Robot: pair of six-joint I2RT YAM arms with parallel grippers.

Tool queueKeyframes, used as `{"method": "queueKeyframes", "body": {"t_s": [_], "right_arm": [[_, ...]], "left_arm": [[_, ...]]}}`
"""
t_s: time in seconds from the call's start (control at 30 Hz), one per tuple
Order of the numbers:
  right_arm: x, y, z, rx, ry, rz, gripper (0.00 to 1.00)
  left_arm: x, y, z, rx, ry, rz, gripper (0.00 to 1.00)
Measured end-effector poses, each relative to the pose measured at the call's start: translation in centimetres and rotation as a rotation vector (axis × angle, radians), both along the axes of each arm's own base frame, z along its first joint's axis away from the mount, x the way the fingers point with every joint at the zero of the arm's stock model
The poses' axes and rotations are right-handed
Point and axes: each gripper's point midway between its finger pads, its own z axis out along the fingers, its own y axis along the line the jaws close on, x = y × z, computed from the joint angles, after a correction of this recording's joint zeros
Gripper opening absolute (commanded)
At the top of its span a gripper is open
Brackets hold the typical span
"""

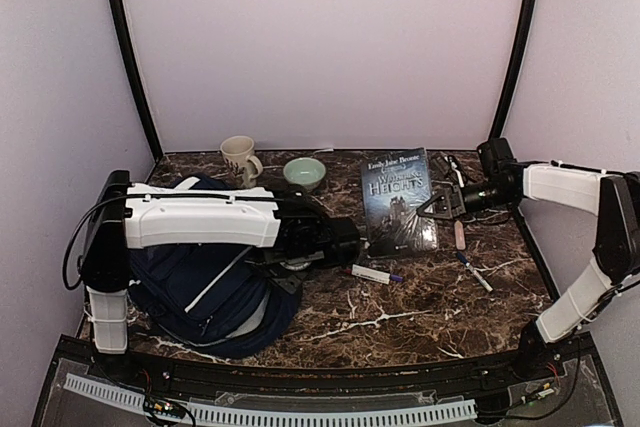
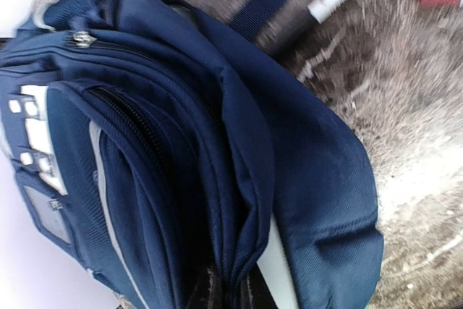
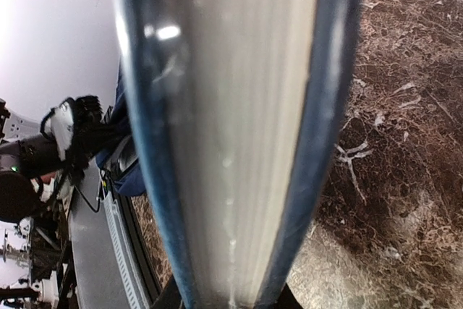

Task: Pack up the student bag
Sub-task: Pick up the largest pocket of the bag from the student bag, then place the book in the largest pocket of the bag.

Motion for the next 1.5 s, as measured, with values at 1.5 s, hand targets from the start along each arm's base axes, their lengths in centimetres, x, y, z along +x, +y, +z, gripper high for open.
{"method": "queueKeyframes", "body": {"t_s": [1.5], "right_arm": [[-19.7, 26.5, -5.8, -0.100, 0.599, 0.716, 0.00]], "left_arm": [[-0.7, 1.2, 15.2, -0.378, -0.206, -0.176, 0.00]]}}
